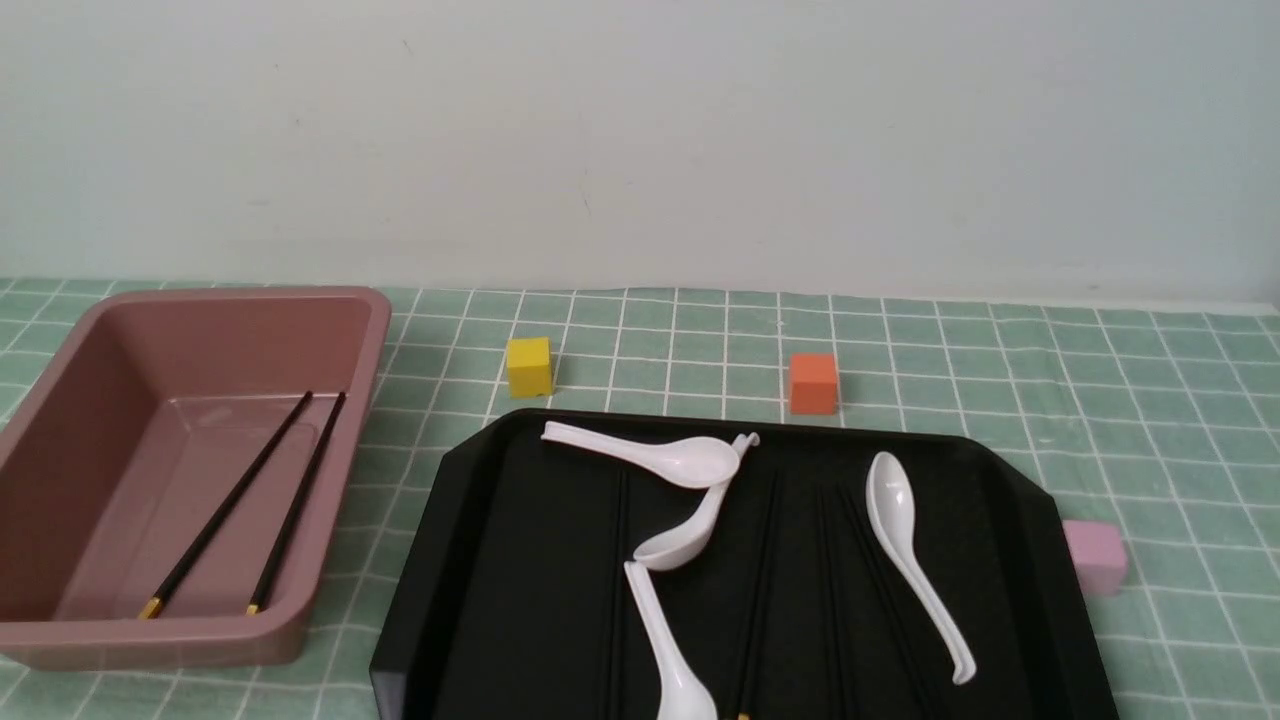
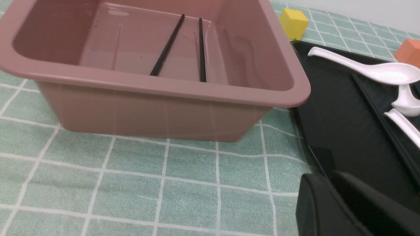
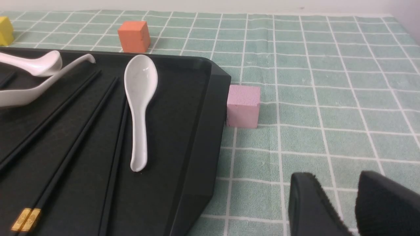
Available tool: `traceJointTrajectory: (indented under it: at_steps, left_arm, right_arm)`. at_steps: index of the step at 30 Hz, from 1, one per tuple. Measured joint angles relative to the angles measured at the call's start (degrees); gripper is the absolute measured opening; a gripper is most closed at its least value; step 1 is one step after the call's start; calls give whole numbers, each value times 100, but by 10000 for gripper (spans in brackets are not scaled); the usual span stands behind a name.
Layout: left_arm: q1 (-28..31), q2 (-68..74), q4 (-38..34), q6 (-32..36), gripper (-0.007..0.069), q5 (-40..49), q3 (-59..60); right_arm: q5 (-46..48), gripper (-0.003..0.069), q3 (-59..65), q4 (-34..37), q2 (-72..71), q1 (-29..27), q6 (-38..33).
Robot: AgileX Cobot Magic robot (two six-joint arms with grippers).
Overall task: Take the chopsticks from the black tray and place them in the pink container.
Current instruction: 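Reach over to the black tray and grasp a pair of chopsticks with the left gripper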
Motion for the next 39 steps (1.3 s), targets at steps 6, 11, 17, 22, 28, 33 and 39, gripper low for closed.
traceJointTrajectory:
  at_steps: [6,11,17,22,28,33,39]
  left_arm:
    - [0,0,0,0,66,0,0]
    - [0,0,0,0,66,0,0]
    - [0,0,-12,-11,66,0,0]
    - [0,0,-1003,-662,71,-26,0]
    - [0,0,-3920,-2155,76,-295,0]
    - [0,0,-4888,-2313,78,-608,0]
    - [0,22,-4806,-2118,-13,-792,-437]
  right_arm:
    - [0,240,0,0,0,0,0]
    - [0,240,0,0,0,0,0]
    - [0,240,0,0,0,0,0]
    - [0,240,0,0,0,0,0]
    - [0,240,0,0,0,0,0]
    - [0,240,0,0,0,0,0]
    - [0,240,0,0,0,0,0]
